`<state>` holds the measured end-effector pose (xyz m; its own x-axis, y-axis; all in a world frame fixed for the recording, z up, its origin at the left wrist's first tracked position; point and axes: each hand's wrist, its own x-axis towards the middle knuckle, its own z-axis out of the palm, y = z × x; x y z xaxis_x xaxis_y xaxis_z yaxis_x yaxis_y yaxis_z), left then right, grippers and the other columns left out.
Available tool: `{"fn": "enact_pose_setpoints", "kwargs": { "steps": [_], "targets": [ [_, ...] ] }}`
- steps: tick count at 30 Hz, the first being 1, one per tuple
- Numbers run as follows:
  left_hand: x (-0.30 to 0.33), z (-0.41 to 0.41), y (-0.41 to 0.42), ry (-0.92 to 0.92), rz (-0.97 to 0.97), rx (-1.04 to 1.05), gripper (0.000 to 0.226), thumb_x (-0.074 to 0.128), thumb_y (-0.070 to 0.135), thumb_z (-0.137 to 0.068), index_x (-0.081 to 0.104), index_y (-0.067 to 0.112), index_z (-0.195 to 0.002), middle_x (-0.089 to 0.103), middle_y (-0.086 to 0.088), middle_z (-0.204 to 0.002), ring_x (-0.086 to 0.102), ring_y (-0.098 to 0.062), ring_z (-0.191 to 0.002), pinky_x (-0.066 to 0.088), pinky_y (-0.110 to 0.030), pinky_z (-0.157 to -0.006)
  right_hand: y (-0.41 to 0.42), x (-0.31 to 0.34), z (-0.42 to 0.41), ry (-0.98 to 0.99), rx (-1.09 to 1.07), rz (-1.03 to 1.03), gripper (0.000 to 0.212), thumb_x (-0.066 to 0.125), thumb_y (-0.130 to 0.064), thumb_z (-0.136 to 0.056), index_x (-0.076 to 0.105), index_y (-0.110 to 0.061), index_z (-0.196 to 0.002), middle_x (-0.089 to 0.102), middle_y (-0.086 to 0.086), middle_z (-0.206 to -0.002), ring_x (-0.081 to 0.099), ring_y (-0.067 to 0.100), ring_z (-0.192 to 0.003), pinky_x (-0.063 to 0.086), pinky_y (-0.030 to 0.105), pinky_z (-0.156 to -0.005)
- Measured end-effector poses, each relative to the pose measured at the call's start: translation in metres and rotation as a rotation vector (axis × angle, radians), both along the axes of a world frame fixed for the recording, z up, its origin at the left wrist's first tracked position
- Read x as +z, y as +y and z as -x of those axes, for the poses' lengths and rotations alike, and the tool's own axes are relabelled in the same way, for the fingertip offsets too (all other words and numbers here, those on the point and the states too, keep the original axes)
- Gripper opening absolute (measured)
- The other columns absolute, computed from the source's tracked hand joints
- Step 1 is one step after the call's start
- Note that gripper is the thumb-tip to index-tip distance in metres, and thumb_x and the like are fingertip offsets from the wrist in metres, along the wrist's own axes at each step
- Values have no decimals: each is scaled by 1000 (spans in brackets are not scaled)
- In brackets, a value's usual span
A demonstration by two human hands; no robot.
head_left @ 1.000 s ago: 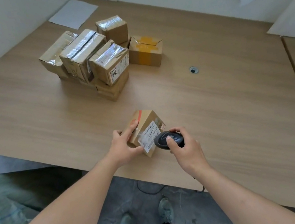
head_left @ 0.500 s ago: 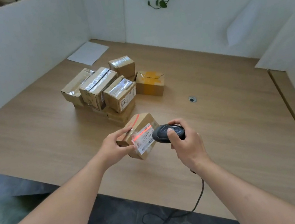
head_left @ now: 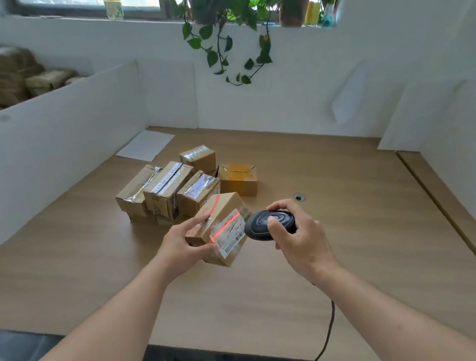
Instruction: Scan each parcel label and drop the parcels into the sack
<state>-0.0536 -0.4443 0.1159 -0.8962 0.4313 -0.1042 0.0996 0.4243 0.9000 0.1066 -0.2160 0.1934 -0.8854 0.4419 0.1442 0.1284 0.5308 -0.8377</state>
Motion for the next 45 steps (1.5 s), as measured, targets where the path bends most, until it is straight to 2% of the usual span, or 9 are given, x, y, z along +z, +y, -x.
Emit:
{"fn": "enact_pose_setpoints", "kwargs": {
  "steps": [5, 9, 15, 19, 24, 26, 29, 38, 45],
  "targets": [
    [14, -14, -12, 35, 12, -26, 73, 95, 28, -73, 64, 57, -132, 57, 2, -140, 60, -23, -120, 57, -31, -87, -14, 10, -19, 25, -11, -1, 31, 53, -61, -81, 61, -47, -108, 76, -11, -89, 73, 20, -79, 62, 51, -73],
    [27, -33, -22, 64, 26, -12, 74, 94, 35, -69, 62, 61, -130, 54, 2, -141, 57, -24, -124, 57, -41, -98, -22, 13, -34, 49, 4, 18, 28, 54, -61, -83, 60, -51, -107, 75, -12, -92, 73, 19, -80, 63, 53, -72],
    [38, -78, -35, 72, -7, 14, 72, 93, 32, -75, 62, 55, -136, 57, 2, -136, 61, -24, -117, 60, -32, -85, -28, 16, -59, 59, 102, 42, 40, 51, -66, -83, 60, -45, -116, 73, -11, -103, 74, 19, -87, 65, 52, -73],
    [41, -121, -48, 56, -30, 90, 70, 90, 27, -81, 60, 45, -142, 56, 1, -136, 62, -22, -117, 61, -39, -91, -39, 11, -79, 53, 210, 94, 48, 51, -69, -83, 60, -41, -121, 70, -13, -106, 74, 19, -91, 66, 48, -72],
    [39, -181, -73, 35, 17, 198, 69, 84, 26, -89, 54, 40, -149, 49, 12, -134, 57, -10, -116, 56, -16, -74, -69, -5, -101, 19, 348, 184, 53, 53, -72, -83, 61, -41, -125, 70, -13, -112, 74, 19, -99, 68, 43, -76],
    [38, -206, -88, 42, 50, 254, 69, 85, 32, -88, 54, 42, -149, 47, 12, -139, 53, -11, -123, 53, -16, -85, -87, -15, -108, -1, 401, 203, 51, 53, -72, -84, 61, -45, -127, 71, -11, -115, 74, 19, -101, 67, 46, -80],
    [31, -241, -126, 61, 132, 371, 75, 88, 51, -77, 55, 51, -145, 53, 7, -144, 54, -17, -130, 49, -37, -109, -121, -30, -117, -25, 505, 213, 48, 52, -71, -86, 61, -47, -126, 72, -6, -121, 73, 18, -105, 67, 48, -84],
    [8, -302, -261, -13, 179, 638, 80, 85, 68, -64, 53, 65, -137, 60, 8, -137, 61, -14, -123, 53, -44, -108, -247, -48, -119, -92, 741, 230, 37, 58, -65, -89, 63, -49, -121, 72, -20, -112, 73, 14, -103, 66, 50, -83],
    [-19, -310, -372, -65, 224, 699, 71, 89, 36, -80, 59, 49, -143, 58, 6, -136, 57, -14, -123, 45, -34, -108, -357, -81, -105, -208, 821, 142, 27, 63, -54, -97, 60, -52, -124, 71, -23, -107, 72, 7, -96, 65, 41, -83]
  ]
}}
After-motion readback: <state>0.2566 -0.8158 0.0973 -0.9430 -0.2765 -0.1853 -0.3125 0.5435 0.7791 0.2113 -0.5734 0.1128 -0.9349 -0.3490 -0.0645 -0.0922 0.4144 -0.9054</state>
